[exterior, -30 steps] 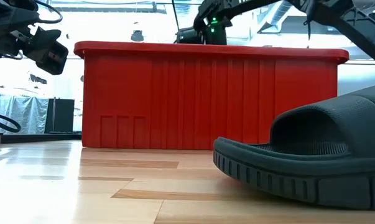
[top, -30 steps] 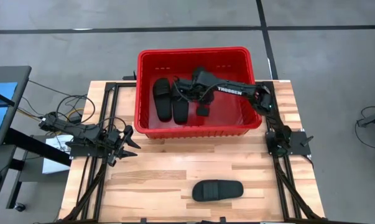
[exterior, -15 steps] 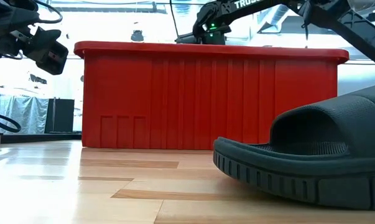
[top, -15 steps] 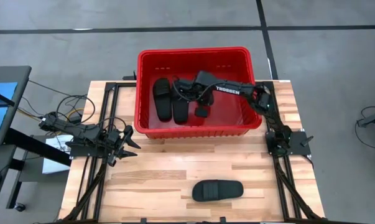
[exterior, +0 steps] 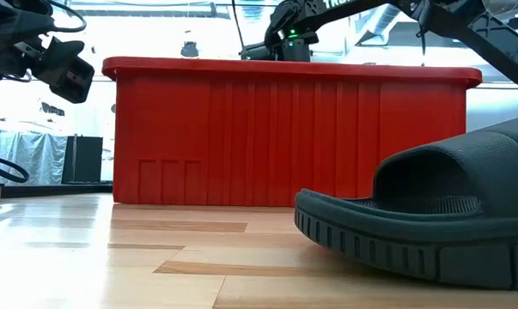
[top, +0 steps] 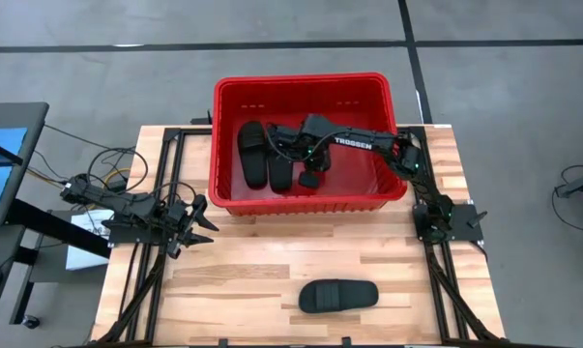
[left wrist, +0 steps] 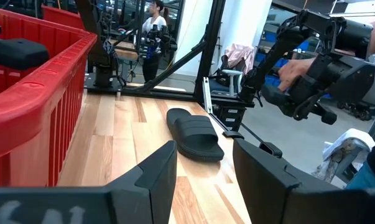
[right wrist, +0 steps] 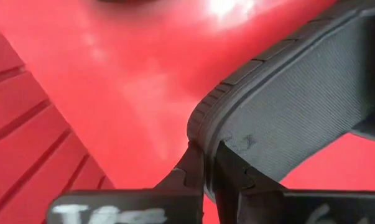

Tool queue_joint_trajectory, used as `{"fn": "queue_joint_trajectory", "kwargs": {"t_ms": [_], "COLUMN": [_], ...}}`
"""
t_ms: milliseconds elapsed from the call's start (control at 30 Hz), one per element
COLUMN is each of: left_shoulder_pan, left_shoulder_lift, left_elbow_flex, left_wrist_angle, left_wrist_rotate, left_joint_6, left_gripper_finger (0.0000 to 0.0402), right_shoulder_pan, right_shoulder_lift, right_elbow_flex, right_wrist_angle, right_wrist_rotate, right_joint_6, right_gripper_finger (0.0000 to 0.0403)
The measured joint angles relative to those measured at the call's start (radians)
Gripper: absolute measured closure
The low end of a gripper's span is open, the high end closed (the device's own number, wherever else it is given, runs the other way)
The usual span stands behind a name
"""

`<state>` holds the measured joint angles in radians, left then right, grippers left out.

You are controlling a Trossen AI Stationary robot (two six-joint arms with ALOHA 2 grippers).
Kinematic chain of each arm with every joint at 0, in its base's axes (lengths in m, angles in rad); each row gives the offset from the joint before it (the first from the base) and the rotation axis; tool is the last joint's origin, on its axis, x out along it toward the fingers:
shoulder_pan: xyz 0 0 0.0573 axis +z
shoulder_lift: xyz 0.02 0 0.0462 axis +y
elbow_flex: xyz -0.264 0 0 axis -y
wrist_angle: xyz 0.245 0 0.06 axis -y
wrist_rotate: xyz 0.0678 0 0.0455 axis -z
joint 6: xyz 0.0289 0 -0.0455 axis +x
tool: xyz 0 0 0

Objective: Pick and place slides into bin
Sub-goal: Put the black slipper into the bin

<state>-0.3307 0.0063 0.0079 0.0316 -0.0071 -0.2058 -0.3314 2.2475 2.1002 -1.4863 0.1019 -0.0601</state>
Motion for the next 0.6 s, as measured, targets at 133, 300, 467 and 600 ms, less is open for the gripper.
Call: {"fn": "queue_joint_trajectory", "kwargs": {"t_ms": [133,300,467,600], "left_shoulder_pan": [0.000,0.000,0.000,0.000], "left_shoulder_lift": [0.000,0.000,0.000,0.000], "left_elbow_flex": [0.000,0.000,0.000,0.000], "left_wrist_angle": [0.000,0.000,0.000,0.000], "left_wrist_rotate": [0.000,0.000,0.000,0.000], "left_joint_6": [0.000,0.000,0.000,0.000], "left_gripper_finger": [0.0253,0.0253,0.0253,0.0253], "right_shoulder_pan": [-0.012,-0.031,-0.038,-0.035], "right_shoulder_lift": [0.000,0.000,0.000,0.000], "right_elbow_flex": [0.000,0.000,0.000,0.000], "right_wrist_angle": [0.010,0.018,0.016,0.013], "right_wrist_rotate": [0.000,0.001,0.002,0.002], "right_joint_6": [0.000,-0.001,-0.018,-0.030], "right_gripper_finger": [0.0403,0.0403,0.0402,0.0383]}}
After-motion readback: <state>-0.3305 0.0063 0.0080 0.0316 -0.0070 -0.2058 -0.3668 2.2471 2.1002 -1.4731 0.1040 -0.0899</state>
